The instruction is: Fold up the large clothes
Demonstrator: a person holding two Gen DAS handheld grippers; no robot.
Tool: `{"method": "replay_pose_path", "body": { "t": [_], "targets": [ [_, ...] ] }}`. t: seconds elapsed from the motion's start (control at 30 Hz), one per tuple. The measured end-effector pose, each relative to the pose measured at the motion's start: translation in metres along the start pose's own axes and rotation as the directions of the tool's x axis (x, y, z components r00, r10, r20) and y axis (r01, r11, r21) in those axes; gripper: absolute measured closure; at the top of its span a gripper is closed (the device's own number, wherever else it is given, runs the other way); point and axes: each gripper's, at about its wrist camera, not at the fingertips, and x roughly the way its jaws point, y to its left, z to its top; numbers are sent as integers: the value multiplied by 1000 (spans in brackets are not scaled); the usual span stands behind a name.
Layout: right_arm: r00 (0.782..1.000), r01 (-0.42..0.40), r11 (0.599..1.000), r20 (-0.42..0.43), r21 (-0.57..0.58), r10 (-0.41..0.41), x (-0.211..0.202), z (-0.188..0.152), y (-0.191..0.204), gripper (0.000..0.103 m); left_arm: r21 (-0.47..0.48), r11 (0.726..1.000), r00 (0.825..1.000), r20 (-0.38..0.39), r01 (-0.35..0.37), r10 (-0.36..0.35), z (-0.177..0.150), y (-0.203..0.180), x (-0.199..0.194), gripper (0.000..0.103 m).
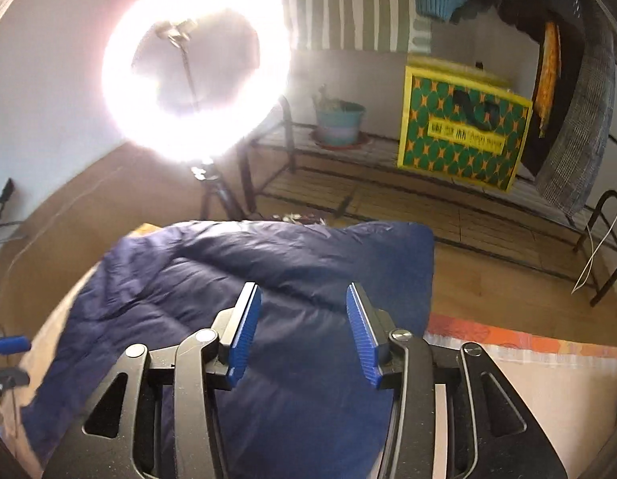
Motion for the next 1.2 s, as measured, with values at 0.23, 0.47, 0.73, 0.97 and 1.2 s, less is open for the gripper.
{"method": "replay_pose_path", "body": {
  "t": [0.23,0.47,0.73,0.97,1.2],
  "targets": [
    [990,-14,998,-140,-61,5,38,-15,14,52,-33,999,998,-68,5,-7,-14,15,36,42],
    [995,-50,998,-83,-36,47,6,-14,5,50,-174,977,992,-23,121,-127,2,56,11,29],
    [953,-286,933,-36,217,300,-63,-64,-59,23,-471,836,931,-78,281,-357,11,123,40,28],
    [867,-411,778,-61,476,495,-66,-115,-103,23,-548,754,880,-67,362,-470,14,135,68,28],
    [808,-466,699,-60,543,585,-42,-133,-97,23,-573,716,859,-41,399,-510,22,136,80,28]
  ]
}}
